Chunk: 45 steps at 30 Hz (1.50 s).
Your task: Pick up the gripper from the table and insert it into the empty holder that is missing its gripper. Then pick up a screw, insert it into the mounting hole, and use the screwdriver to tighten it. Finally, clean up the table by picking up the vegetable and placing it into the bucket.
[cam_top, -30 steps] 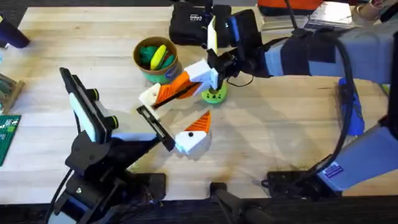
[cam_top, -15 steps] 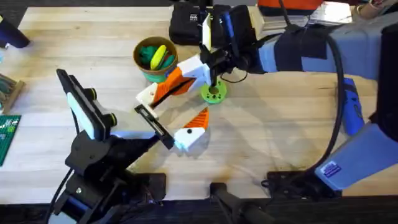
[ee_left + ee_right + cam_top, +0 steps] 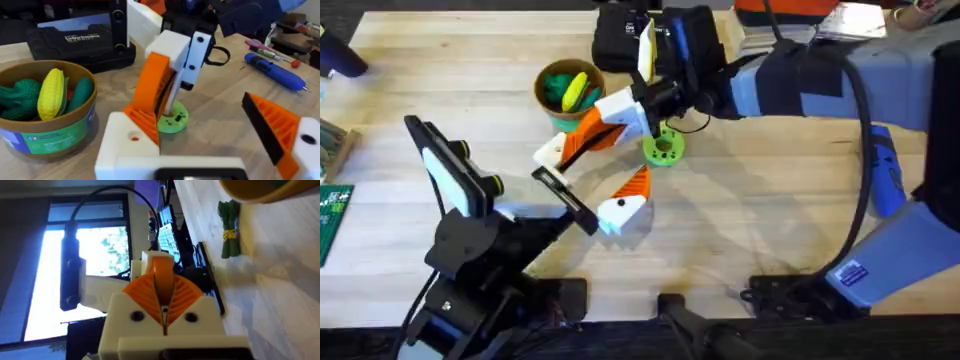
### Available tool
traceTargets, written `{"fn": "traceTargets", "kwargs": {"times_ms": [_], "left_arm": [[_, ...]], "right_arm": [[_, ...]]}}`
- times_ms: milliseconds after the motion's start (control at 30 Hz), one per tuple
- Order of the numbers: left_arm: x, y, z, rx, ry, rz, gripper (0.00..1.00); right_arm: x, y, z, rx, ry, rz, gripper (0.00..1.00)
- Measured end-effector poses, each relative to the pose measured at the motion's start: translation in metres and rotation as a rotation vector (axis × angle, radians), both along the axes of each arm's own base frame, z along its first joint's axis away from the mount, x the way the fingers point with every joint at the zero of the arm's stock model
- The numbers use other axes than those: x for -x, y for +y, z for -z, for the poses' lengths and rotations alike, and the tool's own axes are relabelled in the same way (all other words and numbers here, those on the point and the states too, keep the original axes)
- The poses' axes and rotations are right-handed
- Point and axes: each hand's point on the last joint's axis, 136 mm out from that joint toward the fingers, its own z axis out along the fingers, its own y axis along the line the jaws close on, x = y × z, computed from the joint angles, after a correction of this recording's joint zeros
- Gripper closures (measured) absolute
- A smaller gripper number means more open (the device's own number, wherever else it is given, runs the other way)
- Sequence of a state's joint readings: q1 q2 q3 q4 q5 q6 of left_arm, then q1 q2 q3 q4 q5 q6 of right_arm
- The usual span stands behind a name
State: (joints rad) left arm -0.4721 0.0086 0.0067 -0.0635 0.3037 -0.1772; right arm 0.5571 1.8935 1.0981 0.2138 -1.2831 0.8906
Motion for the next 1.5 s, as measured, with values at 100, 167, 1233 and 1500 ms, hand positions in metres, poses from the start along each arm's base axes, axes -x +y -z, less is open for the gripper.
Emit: {"fn": "traceTargets", "kwargs": {"times_ms": [100, 167, 1233, 1500], "left_arm": [[-0.001, 0.001, 0.001, -0.001, 0.007, -0.007, 0.015], [-0.001, 0.001, 0.001, 0.002, 0.01, -0.011, 0.015], [0.002, -0.002, 0.0, -0.01, -0.008, 0.016, 0.015], [0.018, -0.017, -0.002, -0.017, -0.031, 0.137, 0.015]], "right_arm": [[-0.001, 0.001, 0.001, 0.008, -0.003, 0.008, 0.989], [-0.002, 0.002, 0.002, 0.011, -0.006, 0.013, 0.989], [-0.002, -0.002, -0.002, -0.024, -0.068, -0.005, 0.837], [-0.005, -0.003, 0.0, -0.024, -0.085, 0.006, 0.438]]}}
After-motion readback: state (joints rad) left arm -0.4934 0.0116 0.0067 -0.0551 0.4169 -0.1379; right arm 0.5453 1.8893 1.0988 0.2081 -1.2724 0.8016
